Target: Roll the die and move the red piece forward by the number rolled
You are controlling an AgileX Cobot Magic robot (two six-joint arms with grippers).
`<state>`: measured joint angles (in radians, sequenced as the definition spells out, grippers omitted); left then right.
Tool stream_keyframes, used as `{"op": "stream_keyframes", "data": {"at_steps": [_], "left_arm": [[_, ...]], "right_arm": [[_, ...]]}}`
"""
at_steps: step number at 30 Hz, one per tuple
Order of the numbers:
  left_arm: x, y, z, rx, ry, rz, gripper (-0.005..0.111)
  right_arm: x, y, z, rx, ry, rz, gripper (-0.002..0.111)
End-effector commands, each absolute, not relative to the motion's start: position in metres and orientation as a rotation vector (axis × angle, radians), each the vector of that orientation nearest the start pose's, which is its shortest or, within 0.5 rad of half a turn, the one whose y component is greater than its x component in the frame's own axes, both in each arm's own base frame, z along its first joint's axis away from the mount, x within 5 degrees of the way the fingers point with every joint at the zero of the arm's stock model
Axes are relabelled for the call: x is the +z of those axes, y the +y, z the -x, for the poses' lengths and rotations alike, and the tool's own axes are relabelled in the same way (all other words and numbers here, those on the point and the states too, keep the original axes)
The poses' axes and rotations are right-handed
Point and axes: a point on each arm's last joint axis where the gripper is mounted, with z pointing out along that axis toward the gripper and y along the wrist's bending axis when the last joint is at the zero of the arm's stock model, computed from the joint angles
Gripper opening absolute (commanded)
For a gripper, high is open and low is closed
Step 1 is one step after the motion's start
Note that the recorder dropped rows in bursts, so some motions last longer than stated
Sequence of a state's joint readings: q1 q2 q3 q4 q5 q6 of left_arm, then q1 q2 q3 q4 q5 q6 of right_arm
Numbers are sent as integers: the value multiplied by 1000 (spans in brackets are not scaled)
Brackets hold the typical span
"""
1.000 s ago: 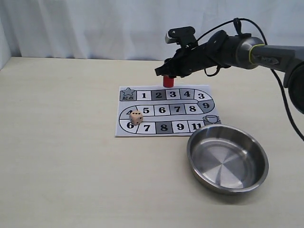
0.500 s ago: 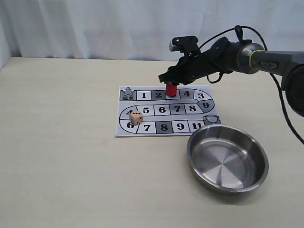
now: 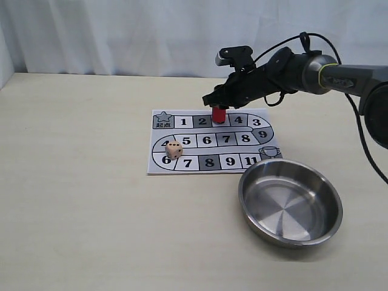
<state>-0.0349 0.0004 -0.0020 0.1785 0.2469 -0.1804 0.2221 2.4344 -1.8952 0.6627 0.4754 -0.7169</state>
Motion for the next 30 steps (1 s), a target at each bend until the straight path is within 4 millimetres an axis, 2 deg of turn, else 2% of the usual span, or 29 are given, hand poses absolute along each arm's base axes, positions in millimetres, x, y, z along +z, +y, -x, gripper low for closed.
{"op": "stream_keyframes", "data": {"at_steps": [1,7,10,13,18,20,23,25,26,30], "left_arm": [[192,2,-56,-2,1714,12,0],[192,2,-56,-2,1714,12,0],[192,2,-56,-2,1714,12,0],[192,2,-56,-2,1714,12,0],[192,2,-56,-2,1714,12,0],[192,2,-56,-2,1714,12,0],[192,2,-56,-2,1714,12,0],[192,2,-56,-2,1714,12,0],[192,2,-56,-2,1714,12,0],[192,2,-56,-2,1714,12,0]], "right_arm": [[111,141,-511,397,2389,573,46],[119,141,-511,393,2371,570,54],[128,140,-512,386,2349,565,63],[136,140,-512,389,2339,548,65],[170,123,-513,428,2327,417,65],[182,108,-511,486,2371,290,57],[196,80,-501,534,2495,195,23],[199,66,-497,499,2555,190,8],[200,58,-494,479,2589,177,4],[199,28,-485,380,2725,110,4]]}}
